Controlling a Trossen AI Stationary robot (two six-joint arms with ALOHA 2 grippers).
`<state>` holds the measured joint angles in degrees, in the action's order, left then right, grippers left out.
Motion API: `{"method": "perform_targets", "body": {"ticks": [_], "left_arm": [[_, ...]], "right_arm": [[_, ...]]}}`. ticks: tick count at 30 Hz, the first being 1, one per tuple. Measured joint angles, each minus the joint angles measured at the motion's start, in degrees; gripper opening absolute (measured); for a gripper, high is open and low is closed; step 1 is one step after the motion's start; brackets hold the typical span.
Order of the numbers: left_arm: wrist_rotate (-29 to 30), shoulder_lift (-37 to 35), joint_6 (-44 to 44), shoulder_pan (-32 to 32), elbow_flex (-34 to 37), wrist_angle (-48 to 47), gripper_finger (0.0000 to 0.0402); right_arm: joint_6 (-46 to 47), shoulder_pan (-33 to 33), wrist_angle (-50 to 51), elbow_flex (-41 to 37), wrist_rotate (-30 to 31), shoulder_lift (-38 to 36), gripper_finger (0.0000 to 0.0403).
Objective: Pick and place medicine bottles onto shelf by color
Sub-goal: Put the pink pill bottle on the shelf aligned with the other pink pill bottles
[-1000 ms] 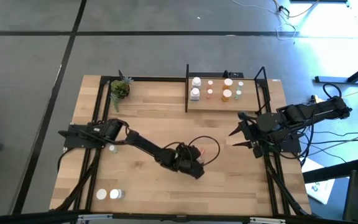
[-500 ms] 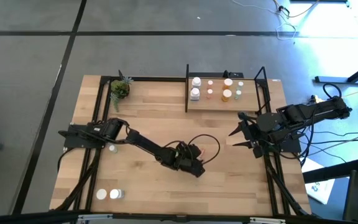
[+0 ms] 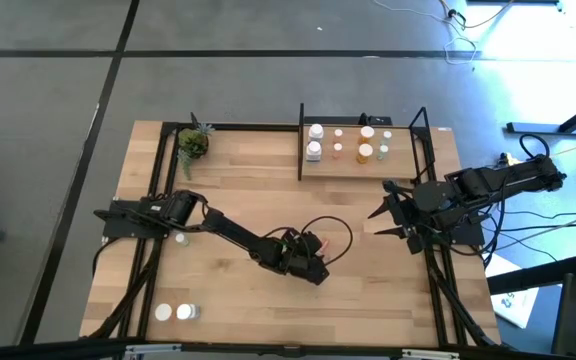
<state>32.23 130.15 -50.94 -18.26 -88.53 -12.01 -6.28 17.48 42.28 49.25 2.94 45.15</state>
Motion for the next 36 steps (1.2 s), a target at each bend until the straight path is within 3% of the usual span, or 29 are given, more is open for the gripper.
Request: {"method": "perform_targets", "body": {"ticks": [17,31,36], "left_arm": [[-0.31,-0.02,-0.13,-0.04,0.00,0.00,0.0112],[-3.12,-0.02,0.28,0.09,-2.04,-0.52,0.0104],[-5.82,-0.02,0.35,0.39,-5.24,-6.53,0.0103]], "right_arm": [[0.00,0.02,0.00,0.00,-0.01,0.00,0.0202],[0.01,0.01,0.00,0.00,0.00,0.00,0.0202],[0.04,0.02,0.00,0.00,-0.01,0.01,0.0202]]}}
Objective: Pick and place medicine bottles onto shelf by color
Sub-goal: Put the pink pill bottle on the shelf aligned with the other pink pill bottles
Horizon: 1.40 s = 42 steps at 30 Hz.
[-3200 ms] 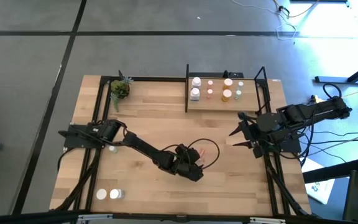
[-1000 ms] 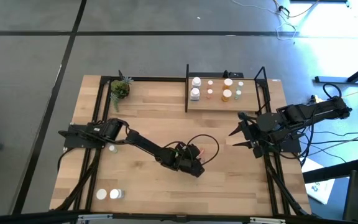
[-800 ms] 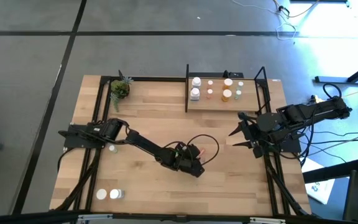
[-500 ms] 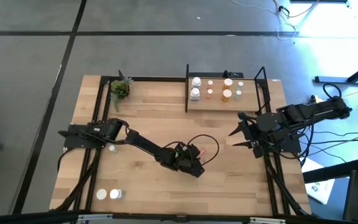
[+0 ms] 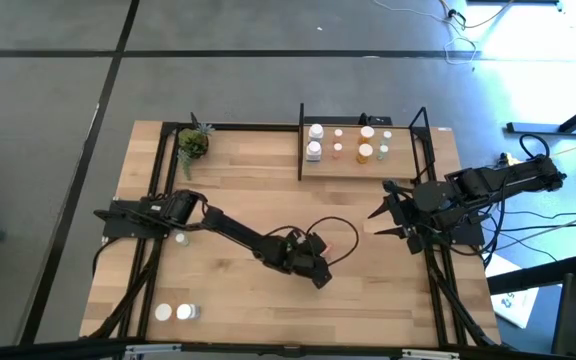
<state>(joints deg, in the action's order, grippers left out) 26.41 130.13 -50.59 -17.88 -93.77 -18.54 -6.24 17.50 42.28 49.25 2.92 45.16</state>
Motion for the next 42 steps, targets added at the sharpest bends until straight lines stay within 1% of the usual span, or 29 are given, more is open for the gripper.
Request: {"method": "perform_targets", "body": {"ticks": [3,8,14,18,22,26,28,30,33,38,42], "left_arm": [[-2.07,0.00,0.14,0.01,-3.35,-6.25,0.0103],[-8.29,0.00,0.36,0.50,-11.20,-18.56,0.0103],[-14.32,0.02,4.54,1.63,-22.67,-35.54,0.0102],[-19.85,0.02,6.20,2.82,-29.38,-46.64,0.0102],[-26.04,0.01,6.21,4.44,-34.51,-57.81,0.0102],[-33.52,-0.06,6.21,6.20,-35.68,-64.11,0.0102],[-37.66,-0.04,6.21,7.14,-35.72,-66.15,0.0102],[-40.50,-0.04,6.21,7.96,-35.72,-67.94,0.0102],[-42.75,-0.04,5.27,8.98,-35.72,-69.13,0.0102],[-46.63,-0.04,0.22,10.83,-35.64,-71.44,0.0102],[-50.11,0.02,-0.25,11.98,-32.21,-71.02,0.0102]], "right_arm": [[-0.04,-0.02,0.00,0.00,0.02,-0.01,0.0202],[-0.06,0.00,0.00,0.00,0.02,-0.01,0.0202],[-0.06,-0.01,0.00,0.00,0.02,-0.01,0.0202],[-0.06,-0.02,0.00,0.00,0.02,0.00,0.0202],[0.00,-0.02,0.00,0.00,0.02,-0.01,0.0202],[-0.02,0.00,0.00,0.00,0.00,-0.01,0.0202],[0.00,0.00,0.00,0.00,0.00,-0.01,0.0202],[-0.08,-0.01,0.00,0.00,0.01,0.00,0.0202],[0.00,-0.01,0.00,0.00,0.00,-0.01,0.0202],[0.00,0.00,0.00,0.00,0.01,0.00,0.0202],[-0.07,0.00,0.01,0.00,0.02,-0.01,0.0202]]}}
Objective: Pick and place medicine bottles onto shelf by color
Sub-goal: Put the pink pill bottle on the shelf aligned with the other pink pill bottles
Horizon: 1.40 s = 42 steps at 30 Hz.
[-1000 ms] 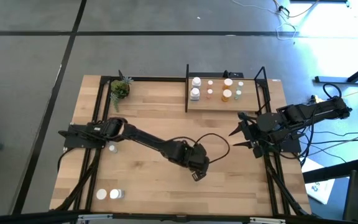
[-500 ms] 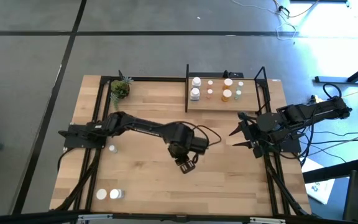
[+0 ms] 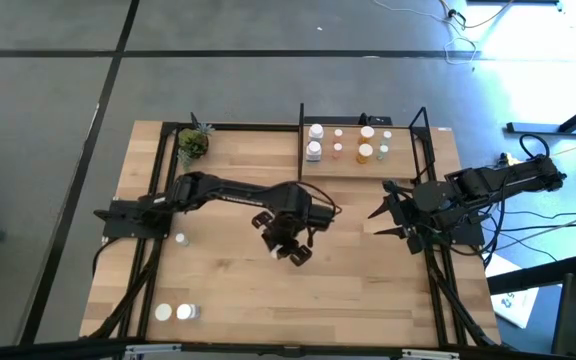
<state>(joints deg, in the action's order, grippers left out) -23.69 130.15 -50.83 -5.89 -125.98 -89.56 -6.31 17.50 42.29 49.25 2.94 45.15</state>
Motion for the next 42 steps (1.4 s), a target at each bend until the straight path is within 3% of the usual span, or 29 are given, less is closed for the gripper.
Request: {"method": "perform_targets", "body": {"ticks": [14,25,42], "left_arm": [[-7.22,0.02,1.27,0.92,15.47,9.13,0.0102],[-7.79,-0.03,1.35,0.96,20.35,13.85,0.0102],[-10.79,-0.04,1.45,2.95,20.62,18.01,0.0102]], "right_arm": [[0.04,0.00,-0.01,0.00,-0.02,0.02,0.0202],[0.04,-0.02,-0.03,0.00,0.00,0.02,0.0202],[0.04,0.00,-0.03,0.00,-0.02,0.00,0.0202]]}}
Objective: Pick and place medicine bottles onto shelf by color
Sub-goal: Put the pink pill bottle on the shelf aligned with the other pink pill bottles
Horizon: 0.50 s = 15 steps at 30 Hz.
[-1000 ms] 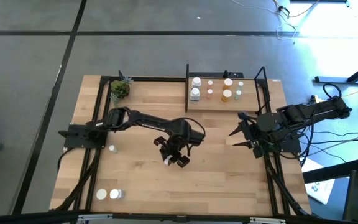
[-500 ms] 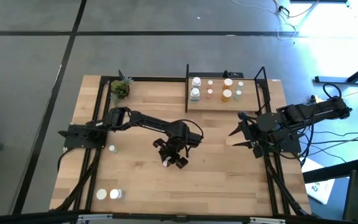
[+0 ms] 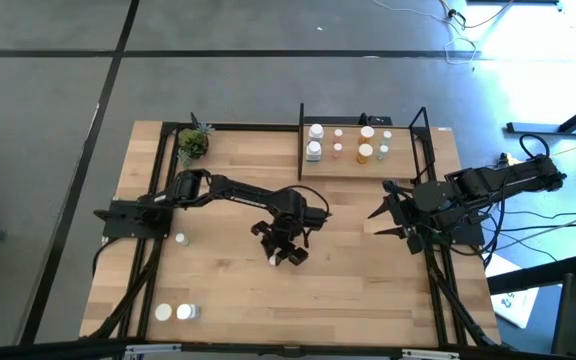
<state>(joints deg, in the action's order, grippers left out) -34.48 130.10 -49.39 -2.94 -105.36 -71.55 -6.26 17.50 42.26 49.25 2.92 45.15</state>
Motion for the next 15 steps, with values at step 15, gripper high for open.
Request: {"method": "perform_targets", "body": {"ticks": [15], "left_arm": [[-1.55,0.02,-4.25,-0.28,0.00,-0.01,0.0102]], "right_arm": [[-0.01,-0.01,0.00,0.00,0.02,0.02,0.0202]]}}
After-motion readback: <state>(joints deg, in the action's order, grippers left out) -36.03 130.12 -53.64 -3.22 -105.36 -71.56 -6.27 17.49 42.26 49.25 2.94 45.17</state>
